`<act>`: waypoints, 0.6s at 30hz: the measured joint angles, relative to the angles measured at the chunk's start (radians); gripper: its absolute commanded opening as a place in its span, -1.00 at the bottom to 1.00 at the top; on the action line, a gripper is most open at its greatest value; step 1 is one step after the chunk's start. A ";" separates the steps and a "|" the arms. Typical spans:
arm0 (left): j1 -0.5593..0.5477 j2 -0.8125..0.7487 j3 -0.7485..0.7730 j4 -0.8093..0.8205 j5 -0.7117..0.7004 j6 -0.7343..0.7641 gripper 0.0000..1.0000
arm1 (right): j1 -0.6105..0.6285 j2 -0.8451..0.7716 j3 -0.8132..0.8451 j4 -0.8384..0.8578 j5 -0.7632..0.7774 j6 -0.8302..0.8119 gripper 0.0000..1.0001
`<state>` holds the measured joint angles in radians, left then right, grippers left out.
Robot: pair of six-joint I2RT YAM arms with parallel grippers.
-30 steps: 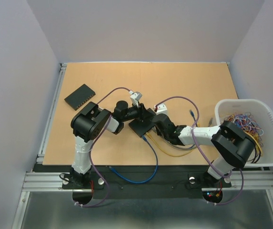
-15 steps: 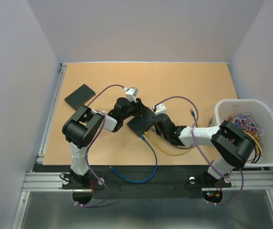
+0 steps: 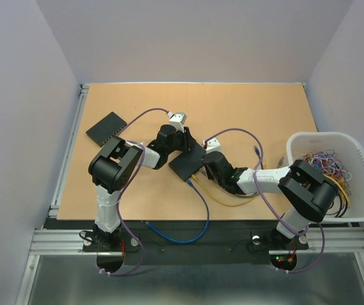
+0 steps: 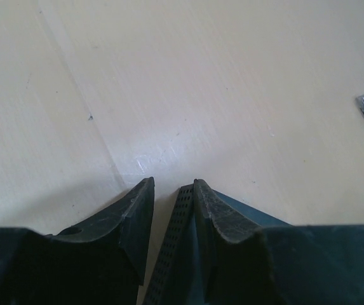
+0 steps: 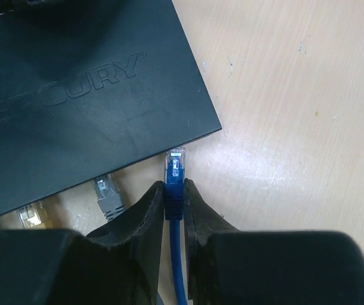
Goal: Insert the plug into the switch port
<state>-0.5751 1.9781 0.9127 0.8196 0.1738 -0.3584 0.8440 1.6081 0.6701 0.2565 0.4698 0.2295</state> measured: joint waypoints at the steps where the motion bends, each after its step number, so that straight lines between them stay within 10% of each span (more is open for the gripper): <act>1: 0.001 0.003 0.004 0.005 0.010 0.005 -0.15 | 0.000 0.003 0.000 0.005 0.000 -0.003 -0.99; 18: -0.001 0.008 -0.087 0.152 0.166 0.024 -0.15 | 0.000 -0.047 -0.098 0.119 -0.096 -0.103 -0.99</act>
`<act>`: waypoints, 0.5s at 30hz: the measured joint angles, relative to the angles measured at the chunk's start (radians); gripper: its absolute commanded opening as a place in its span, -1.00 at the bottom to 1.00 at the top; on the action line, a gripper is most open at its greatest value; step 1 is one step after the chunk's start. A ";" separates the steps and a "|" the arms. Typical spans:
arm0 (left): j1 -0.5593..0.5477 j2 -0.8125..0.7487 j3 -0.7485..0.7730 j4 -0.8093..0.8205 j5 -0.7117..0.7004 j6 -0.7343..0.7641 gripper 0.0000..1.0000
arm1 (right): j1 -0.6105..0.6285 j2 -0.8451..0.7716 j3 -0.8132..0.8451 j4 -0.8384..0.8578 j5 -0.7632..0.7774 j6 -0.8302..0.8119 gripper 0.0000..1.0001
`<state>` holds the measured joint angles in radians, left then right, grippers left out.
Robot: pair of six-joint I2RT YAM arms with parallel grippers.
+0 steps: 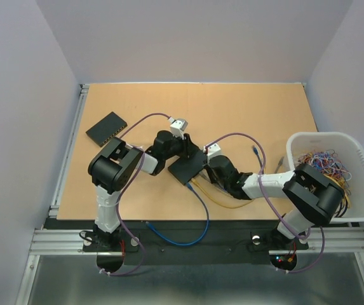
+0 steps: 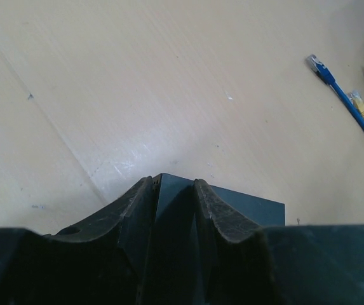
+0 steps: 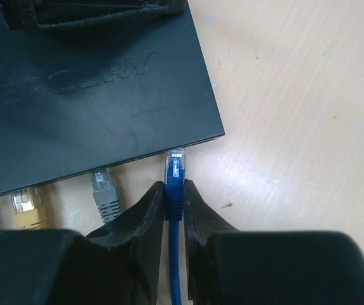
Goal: Insert the plug into the switch port
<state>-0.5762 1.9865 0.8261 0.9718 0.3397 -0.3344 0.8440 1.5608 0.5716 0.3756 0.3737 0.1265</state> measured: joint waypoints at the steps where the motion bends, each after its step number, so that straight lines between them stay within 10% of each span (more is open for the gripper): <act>1: 0.000 -0.010 -0.013 -0.001 -0.002 -0.005 -0.15 | 0.000 -0.007 -0.006 0.001 -0.023 -0.005 -0.99; 15: -0.039 -0.191 -0.213 -0.040 -0.161 -0.045 -0.16 | 0.014 -0.035 -0.032 0.006 -0.218 -0.053 -0.99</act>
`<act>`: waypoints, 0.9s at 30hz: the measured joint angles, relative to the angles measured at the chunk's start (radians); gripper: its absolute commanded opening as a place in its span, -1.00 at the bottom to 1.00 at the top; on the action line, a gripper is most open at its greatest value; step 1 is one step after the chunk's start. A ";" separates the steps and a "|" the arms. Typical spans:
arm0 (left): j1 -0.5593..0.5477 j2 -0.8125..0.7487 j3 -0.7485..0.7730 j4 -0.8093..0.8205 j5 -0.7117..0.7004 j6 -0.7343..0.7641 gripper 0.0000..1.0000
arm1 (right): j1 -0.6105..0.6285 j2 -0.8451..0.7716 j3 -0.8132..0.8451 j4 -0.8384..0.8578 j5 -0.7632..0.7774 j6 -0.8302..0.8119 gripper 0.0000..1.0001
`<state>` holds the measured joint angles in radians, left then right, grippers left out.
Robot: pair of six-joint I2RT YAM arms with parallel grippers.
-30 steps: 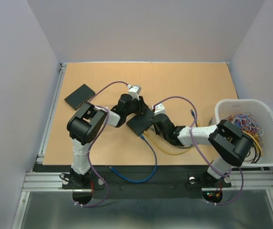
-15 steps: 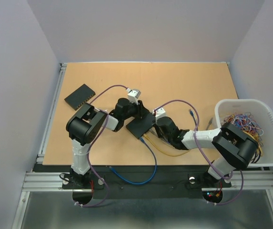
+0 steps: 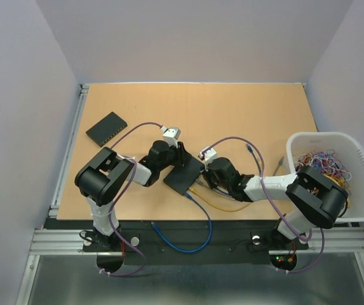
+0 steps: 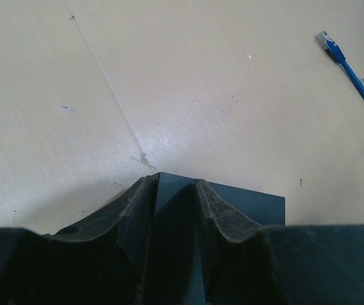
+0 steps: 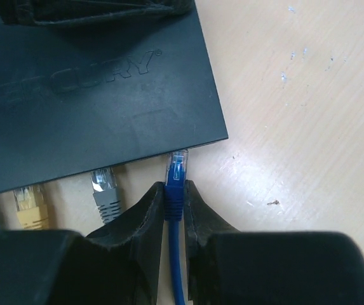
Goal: Insert the plug into the switch port
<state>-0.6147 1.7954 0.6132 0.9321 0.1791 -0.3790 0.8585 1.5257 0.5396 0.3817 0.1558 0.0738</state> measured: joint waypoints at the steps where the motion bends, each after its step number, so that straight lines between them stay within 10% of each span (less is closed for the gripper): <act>1: -0.008 0.000 -0.001 0.003 -0.010 0.001 -0.16 | 0.002 -0.002 0.000 -0.003 -0.005 -0.003 -0.99; 27: -0.094 0.018 0.000 0.037 -0.060 0.024 -0.17 | 0.055 -0.092 -0.006 -0.127 -0.062 -0.048 -0.99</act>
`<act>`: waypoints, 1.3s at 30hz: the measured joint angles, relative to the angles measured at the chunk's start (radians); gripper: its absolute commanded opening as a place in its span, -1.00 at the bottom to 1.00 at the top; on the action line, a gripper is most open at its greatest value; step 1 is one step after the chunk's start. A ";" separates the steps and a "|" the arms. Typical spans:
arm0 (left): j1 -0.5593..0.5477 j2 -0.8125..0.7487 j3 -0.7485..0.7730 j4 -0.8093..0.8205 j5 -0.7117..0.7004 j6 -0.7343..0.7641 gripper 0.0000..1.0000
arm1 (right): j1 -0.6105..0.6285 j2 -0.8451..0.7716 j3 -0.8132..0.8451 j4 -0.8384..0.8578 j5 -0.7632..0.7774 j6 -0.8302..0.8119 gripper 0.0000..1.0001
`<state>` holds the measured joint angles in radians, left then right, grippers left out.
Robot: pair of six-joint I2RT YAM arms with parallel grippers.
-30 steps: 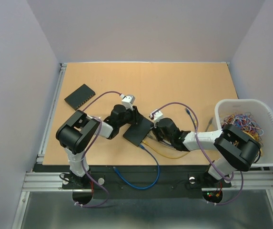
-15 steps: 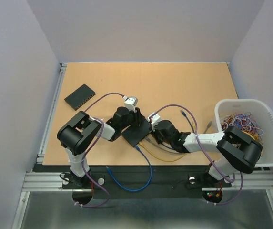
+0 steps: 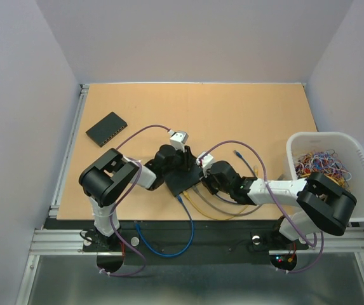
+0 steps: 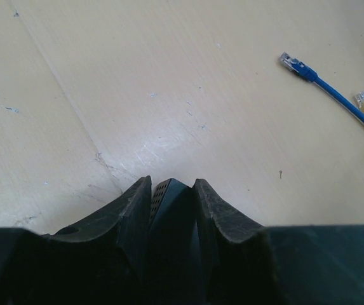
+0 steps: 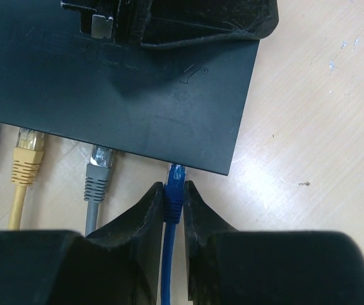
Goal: Insert the plug into the switch port
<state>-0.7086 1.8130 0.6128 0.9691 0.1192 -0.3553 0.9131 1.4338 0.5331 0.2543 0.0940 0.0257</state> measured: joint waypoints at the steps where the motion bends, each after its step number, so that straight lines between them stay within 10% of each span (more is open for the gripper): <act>1: -0.002 0.001 0.000 0.002 -0.002 0.000 -0.17 | 0.000 0.000 0.000 0.000 0.000 0.000 -0.99; 39: -0.010 -0.047 -0.203 0.218 -0.163 -0.143 -0.18 | 0.018 0.084 -0.031 0.208 0.014 0.010 -0.99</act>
<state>-0.7181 1.7657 0.4095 1.1870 -0.0437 -0.4984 0.9314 1.5177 0.5018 0.4622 0.1081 0.0357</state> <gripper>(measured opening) 0.415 0.205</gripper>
